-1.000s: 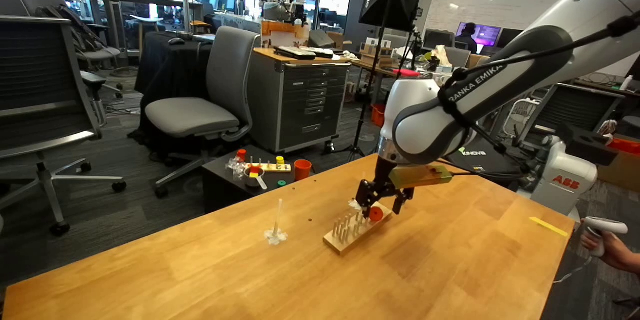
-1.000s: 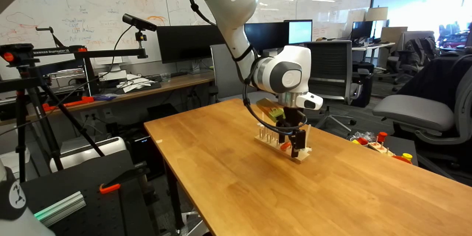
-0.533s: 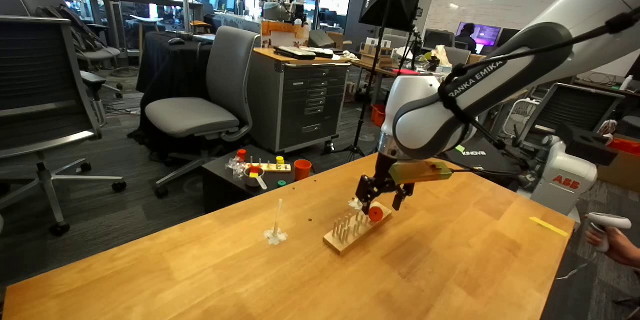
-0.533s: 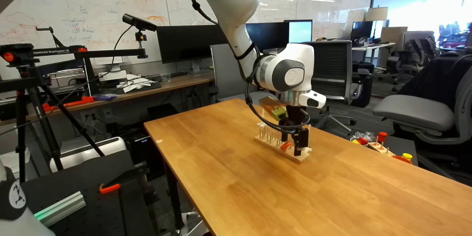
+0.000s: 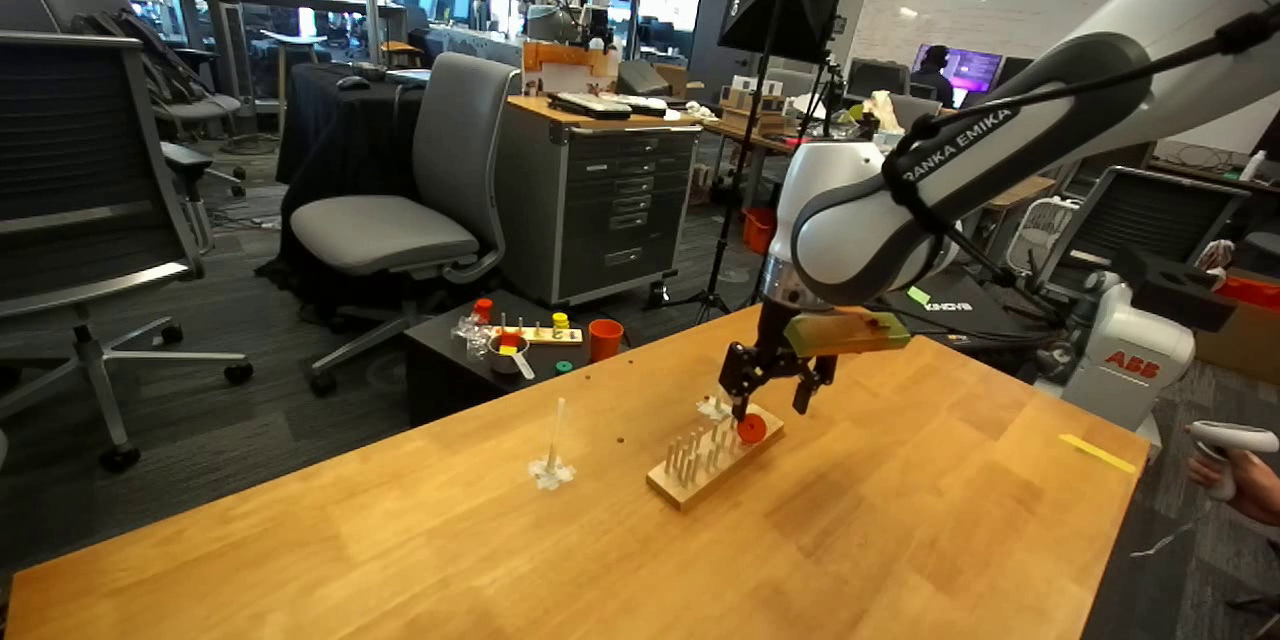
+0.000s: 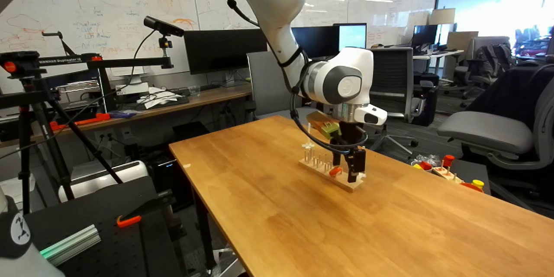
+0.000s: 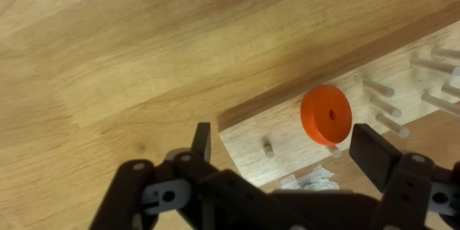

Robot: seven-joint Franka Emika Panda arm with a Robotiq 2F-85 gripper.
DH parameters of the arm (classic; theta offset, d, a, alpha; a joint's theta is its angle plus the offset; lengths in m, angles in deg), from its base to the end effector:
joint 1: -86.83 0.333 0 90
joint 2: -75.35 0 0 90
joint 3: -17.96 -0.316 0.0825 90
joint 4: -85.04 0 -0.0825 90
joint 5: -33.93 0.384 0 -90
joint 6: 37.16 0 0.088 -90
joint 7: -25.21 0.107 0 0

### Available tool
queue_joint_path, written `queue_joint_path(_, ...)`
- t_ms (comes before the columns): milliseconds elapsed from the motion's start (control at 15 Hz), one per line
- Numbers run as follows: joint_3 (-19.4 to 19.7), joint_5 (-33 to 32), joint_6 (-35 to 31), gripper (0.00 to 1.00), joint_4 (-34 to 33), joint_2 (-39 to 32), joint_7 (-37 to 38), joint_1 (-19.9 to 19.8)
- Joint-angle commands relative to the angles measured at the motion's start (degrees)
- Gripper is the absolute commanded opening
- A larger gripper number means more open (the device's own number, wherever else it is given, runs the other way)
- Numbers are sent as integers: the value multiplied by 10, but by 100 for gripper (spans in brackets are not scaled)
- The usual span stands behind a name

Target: Take the orange object and position it onto one of the small dowels

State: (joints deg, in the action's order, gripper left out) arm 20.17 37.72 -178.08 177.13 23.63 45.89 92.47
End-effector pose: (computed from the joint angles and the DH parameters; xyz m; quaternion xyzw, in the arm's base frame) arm 0.6737 0.0429 0.0919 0.9853 -0.1689 -0.0251 0.0004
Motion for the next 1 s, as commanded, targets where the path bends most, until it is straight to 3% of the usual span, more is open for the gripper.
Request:
queue_joint_path(0, 3, 12, 19, 100, 13, 23, 3, -2)
queue_joint_path(933, -1, 14, 21, 100, 50, 51, -1, -8)
